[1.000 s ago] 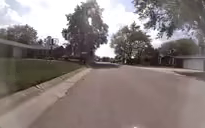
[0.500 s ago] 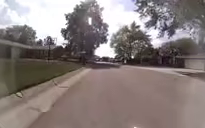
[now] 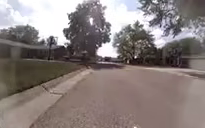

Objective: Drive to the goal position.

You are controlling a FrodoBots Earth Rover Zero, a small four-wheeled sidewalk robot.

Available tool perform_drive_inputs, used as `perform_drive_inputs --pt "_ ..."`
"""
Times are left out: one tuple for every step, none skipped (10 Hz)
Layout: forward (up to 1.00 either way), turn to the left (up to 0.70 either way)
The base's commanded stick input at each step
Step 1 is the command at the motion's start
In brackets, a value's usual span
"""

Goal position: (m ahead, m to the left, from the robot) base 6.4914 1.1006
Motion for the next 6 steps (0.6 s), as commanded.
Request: perform_drive_inputs --pt "1.00 0.00" --pt "1.00 0.00" --pt "1.00 0.00" --pt "1.00 0.00" --pt "1.00 0.00" --pt "1.00 0.00"
